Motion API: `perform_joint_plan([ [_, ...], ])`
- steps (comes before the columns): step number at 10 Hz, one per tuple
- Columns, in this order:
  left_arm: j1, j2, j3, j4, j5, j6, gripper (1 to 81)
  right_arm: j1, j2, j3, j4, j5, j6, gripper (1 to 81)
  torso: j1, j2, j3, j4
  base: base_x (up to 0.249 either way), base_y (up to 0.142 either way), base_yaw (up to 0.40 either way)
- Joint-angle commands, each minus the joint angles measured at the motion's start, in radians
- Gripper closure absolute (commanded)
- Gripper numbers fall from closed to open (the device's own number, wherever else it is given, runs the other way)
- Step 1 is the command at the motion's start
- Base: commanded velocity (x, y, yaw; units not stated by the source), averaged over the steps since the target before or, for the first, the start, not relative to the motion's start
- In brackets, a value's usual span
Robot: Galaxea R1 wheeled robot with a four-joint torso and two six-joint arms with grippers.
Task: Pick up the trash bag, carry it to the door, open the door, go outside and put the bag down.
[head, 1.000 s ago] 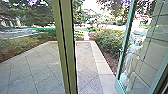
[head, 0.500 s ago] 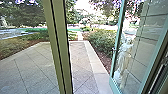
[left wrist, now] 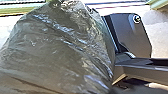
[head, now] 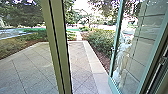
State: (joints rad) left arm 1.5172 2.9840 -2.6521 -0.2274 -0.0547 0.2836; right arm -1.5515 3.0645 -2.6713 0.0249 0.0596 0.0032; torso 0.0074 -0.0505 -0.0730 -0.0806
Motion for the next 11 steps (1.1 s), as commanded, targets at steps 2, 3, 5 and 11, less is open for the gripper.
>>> perform_joint_plan([
  [2, -0.044, -0.002, 0.003, 0.007, 0.056, 0.003, 81.1, 0.041, 0.016, 0.01, -0.011, -0.058, -0.011, 1.0, 0.0, 0.0, 0.0, 0.0, 0.0, 0.0, 0.0],
  [3, -0.044, -0.002, 0.003, 0.007, 0.056, 0.003, 81.1, 0.04, 0.016, 0.01, -0.011, -0.058, -0.011, 1.0, 0.0, 0.0, 0.0, 0.0, 0.0, 0.0, 0.0],
  [5, -0.044, -0.002, 0.003, 0.007, 0.055, 0.003, 81.1, 0.037, 0.016, 0.01, -0.011, -0.057, -0.011, 1.0, 0.0, 0.0, 0.0, 0.0, 0.0, -0.031, 0.0],
  [11, -0.044, 0.0, 0.003, 0.007, 0.055, 0.005, 81.1, 0.037, 0.016, 0.01, -0.011, -0.057, -0.011, 1.0, -0.001, 0.0, 0.0, 0.0, 0.0, -0.102, 0.0],
])
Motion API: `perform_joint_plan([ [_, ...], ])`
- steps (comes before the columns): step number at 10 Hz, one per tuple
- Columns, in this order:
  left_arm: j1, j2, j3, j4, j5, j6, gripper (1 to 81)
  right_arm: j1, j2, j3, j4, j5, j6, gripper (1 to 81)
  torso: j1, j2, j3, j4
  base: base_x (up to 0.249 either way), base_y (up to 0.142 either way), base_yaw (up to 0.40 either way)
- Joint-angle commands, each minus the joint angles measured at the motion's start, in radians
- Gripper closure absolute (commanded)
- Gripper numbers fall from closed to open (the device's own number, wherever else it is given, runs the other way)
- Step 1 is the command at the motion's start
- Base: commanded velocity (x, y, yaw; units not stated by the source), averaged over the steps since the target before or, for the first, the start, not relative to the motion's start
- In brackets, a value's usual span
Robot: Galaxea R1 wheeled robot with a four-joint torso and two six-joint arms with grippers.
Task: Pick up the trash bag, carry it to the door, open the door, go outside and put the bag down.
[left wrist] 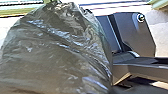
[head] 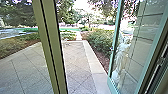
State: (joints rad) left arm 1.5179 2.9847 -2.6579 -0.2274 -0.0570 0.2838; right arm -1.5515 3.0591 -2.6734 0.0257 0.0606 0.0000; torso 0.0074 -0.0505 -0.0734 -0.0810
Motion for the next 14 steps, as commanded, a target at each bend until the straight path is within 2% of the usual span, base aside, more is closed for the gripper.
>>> perform_joint_plan([
  [1, -0.043, -0.001, 0.009, 0.007, 0.057, 0.005, 81.1, 0.035, 0.022, 0.012, -0.012, -0.058, -0.008, 1.0, 0.0, 0.0, 0.0, 0.0, 0.0, -0.11, 0.0],
  [14, -0.043, 0.001, 0.009, 0.007, 0.054, 0.005, 81.1, 0.014, 0.017, -0.008, -0.012, -0.057, -0.006, 1.0, 0.0, 0.0, 0.0, 0.0, 0.0, -0.123, 0.0],
])
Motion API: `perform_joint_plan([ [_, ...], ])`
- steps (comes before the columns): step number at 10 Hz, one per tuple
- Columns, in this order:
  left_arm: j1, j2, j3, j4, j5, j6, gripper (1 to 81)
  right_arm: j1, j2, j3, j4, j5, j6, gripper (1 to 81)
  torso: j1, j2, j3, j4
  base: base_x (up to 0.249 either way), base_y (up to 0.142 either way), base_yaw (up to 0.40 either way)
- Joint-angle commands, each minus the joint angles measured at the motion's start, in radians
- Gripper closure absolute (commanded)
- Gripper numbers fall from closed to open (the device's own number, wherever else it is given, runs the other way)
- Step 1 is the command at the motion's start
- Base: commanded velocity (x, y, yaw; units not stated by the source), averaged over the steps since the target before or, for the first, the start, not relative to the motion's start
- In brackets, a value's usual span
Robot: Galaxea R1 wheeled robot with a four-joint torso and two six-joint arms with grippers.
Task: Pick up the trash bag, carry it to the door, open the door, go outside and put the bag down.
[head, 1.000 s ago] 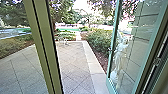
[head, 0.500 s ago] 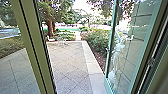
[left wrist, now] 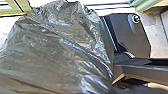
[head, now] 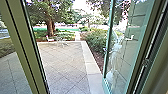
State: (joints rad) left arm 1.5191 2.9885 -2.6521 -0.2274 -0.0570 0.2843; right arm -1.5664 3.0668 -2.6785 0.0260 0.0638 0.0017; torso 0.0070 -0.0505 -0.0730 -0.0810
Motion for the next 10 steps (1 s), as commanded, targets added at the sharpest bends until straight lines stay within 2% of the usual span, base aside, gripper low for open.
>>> perform_joint_plan([
  [1, -0.044, -0.003, 0.004, 0.005, 0.054, 0.004, 81.1, 0.028, 0.008, -0.009, -0.012, -0.07, -0.008, 1.0, 0.0, 0.0, 0.0, 0.0, 0.0, -0.123, 0.0],
  [5, -0.046, 0.0, 0.004, 0.005, 0.054, 0.004, 81.1, 0.007, 0.009, -0.026, -0.014, -0.073, -0.008, 1.0, 0.0, 0.0, 0.0, 0.0, 0.0, -0.103, 0.0],
  [10, -0.046, -0.008, 0.003, 0.007, 0.055, 0.004, 81.1, -0.028, 0.008, -0.053, -0.011, -0.059, -0.006, 1.0, 0.0, 0.0, 0.0, 0.0, 0.0, 0.0, 0.0],
])
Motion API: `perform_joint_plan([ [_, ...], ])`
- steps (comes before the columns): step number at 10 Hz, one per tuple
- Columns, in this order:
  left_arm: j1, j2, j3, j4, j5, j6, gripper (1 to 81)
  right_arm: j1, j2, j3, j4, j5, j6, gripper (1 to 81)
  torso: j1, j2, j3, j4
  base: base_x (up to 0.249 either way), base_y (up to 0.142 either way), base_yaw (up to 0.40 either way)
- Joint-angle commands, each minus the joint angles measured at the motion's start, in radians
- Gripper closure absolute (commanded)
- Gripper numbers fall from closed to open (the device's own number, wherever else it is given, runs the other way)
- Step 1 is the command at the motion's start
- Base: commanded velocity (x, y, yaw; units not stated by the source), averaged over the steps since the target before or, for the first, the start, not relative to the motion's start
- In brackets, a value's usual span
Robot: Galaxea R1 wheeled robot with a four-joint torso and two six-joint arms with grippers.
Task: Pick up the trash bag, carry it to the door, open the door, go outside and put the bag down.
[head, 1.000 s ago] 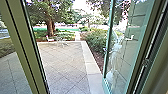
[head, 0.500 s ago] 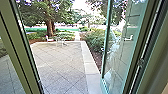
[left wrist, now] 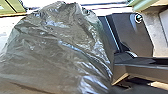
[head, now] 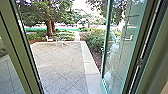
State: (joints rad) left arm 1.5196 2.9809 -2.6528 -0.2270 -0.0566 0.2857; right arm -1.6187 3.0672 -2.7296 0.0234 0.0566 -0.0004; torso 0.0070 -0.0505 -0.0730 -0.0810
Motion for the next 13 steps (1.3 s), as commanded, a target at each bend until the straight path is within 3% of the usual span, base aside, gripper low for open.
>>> perform_joint_plan([
  [1, -0.046, 0.003, 0.004, 0.006, 0.055, 0.001, 81.1, 0.024, 0.009, -0.002, -0.008, -0.05, -0.004, 1.0, 0.0, 0.0, 0.0, 0.0, 0.0, 0.0, 0.0],
  [5, -0.045, 0.014, 0.004, -0.006, 0.05, -0.003, 81.1, 0.024, 0.011, -0.002, -0.008, -0.052, -0.006, 1.0, 0.0, 0.0, 0.0, 0.0, 0.0, 0.0, 0.0],
  [13, -0.046, 0.017, 0.005, -0.002, 0.05, -0.003, 81.1, 0.021, 0.018, -0.004, -0.011, -0.052, -0.006, 1.0, -0.002, -0.001, 0.0, 0.0, 0.103, 0.0, 0.0],
])
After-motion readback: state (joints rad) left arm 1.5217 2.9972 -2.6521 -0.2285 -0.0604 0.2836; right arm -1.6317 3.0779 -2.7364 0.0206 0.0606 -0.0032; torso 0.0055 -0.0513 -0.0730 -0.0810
